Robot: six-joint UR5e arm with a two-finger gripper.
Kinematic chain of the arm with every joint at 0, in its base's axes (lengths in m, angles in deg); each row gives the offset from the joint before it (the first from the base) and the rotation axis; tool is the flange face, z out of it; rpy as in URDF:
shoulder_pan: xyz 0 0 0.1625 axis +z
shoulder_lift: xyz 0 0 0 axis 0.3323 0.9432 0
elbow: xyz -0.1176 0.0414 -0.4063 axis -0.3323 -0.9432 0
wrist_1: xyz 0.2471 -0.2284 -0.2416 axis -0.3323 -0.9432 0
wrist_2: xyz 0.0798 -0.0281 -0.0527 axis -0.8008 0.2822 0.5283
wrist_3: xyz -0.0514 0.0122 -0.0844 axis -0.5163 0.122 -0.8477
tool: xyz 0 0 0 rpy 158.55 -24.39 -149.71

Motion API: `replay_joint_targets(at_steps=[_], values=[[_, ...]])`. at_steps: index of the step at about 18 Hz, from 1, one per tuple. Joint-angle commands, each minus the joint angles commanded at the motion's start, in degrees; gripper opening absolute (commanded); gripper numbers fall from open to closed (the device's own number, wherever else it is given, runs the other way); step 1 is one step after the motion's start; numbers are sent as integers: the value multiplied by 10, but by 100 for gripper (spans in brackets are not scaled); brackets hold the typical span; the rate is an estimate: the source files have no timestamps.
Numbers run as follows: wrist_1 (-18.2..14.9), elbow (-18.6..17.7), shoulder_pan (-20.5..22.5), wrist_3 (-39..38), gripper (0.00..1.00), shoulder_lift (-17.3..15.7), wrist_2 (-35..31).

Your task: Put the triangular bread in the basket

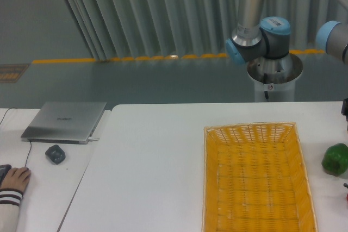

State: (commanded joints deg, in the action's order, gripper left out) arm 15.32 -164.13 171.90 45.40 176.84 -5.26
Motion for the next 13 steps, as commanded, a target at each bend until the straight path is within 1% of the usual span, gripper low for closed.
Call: replay_joint_targets(at_steps=[1, 3, 5, 9, 13], values=[[0, -6, 4, 1, 100, -1, -4], [-1, -24, 14, 11, 100, -16, -34], [-4, -31, 18, 36, 100, -20, -57], [-4, -37, 34, 129, 100, -20, -67], [-4, -49, 67, 220, 100, -18, -69]])
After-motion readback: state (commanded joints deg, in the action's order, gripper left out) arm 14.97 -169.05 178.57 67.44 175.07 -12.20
